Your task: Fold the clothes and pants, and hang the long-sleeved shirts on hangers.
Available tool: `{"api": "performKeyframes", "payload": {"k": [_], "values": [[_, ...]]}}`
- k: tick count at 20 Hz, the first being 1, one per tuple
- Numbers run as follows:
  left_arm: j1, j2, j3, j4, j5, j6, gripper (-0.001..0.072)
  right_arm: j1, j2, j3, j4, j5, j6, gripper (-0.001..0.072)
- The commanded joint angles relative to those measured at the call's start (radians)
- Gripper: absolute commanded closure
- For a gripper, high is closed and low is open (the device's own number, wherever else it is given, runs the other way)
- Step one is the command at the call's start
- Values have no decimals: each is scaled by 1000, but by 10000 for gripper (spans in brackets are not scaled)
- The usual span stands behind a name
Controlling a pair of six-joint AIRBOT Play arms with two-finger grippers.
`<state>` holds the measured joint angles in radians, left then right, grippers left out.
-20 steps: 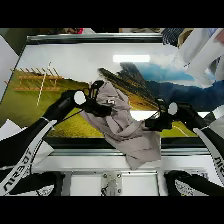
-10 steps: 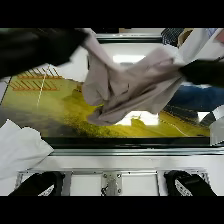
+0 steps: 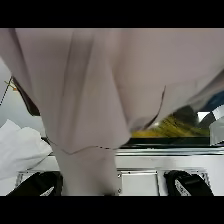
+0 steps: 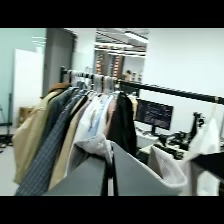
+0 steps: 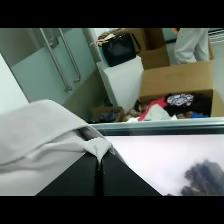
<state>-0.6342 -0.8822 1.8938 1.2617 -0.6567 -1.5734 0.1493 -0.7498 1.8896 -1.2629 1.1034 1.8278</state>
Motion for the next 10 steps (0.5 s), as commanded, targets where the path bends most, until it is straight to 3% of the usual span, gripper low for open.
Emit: {"api": "performKeyframes", "payload": {"k": [1,4,6,10], "values": [[51,-103,6,160,8,-131,693,0,-76,8,8,27,36,700],[191,-239,6,149,-92,-240,692,0,-222,-12,4,123,22,700],[259,-346,6,127,-193,-259,692,0,-340,-46,3,155,-45,700],[317,-510,6,80,-248,-256,692,0,-541,-77,-52,37,-162,700]]}}
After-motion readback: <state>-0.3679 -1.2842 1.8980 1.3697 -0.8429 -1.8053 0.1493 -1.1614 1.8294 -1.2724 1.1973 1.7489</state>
